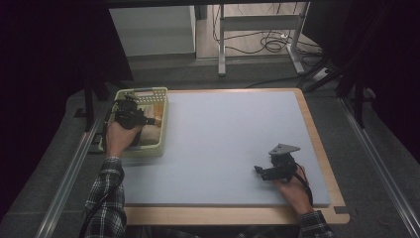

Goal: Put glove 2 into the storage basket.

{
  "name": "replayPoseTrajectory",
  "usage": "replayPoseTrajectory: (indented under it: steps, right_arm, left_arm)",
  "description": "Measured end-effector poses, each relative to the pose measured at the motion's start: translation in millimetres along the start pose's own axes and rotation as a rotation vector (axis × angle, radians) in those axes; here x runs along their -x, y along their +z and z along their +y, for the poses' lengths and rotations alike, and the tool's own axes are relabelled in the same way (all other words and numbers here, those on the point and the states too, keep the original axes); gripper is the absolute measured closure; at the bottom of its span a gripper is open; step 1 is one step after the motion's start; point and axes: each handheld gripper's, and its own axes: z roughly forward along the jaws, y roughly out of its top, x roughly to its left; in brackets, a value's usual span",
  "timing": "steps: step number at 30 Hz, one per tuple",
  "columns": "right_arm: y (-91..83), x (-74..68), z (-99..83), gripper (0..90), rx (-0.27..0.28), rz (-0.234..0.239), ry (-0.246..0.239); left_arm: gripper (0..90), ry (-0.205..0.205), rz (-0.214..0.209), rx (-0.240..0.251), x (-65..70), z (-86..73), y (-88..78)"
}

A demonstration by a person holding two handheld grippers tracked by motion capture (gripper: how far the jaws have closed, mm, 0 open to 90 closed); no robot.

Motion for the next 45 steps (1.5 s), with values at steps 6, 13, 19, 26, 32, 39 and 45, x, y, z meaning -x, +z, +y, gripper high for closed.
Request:
replayPoseTrajectory:
  steps: [6, 13, 19, 26, 32, 39, 45]
  right_arm:
    - [0.0, 0.0, 0.0, 13.6, 0.0, -0.001, -0.001]
    - [0.0, -0.1, 0.0, 13.6, 0.0, -0.001, -0.001]
    - [-0.2, -0.1, 0.1, 13.6, -0.002, -0.002, -0.001]
    - [-0.2, -0.1, 0.1, 13.6, -0.003, -0.001, 0.0]
    - [-0.2, -0.2, 0.1, 13.6, -0.003, -0.001, 0.0]
    - [-0.3, -0.2, 0.1, 13.6, -0.004, -0.002, 0.0]
    - [-0.3, -0.2, 0.1, 13.6, -0.003, -0.002, 0.0]
  left_arm:
    - [1.7, 0.04, -0.009, 0.045, 4.0, -6.0, -12.0]
    - [0.6, 0.094, -0.02, 0.082, 11.9, -13.6, -22.8]
    - [0.4, 0.123, -0.043, 0.113, 16.3, -20.6, -28.9]
    - [0.4, 0.156, -0.072, 0.146, 26.6, -31.0, -34.8]
    - [0.4, 0.181, -0.103, 0.162, 39.3, -35.4, -39.3]
    - [0.3, 0.228, -0.134, 0.183, 59.9, -40.7, -43.8]
    - [0.3, 0.267, -0.169, 0.199, 78.6, -47.4, -44.5]
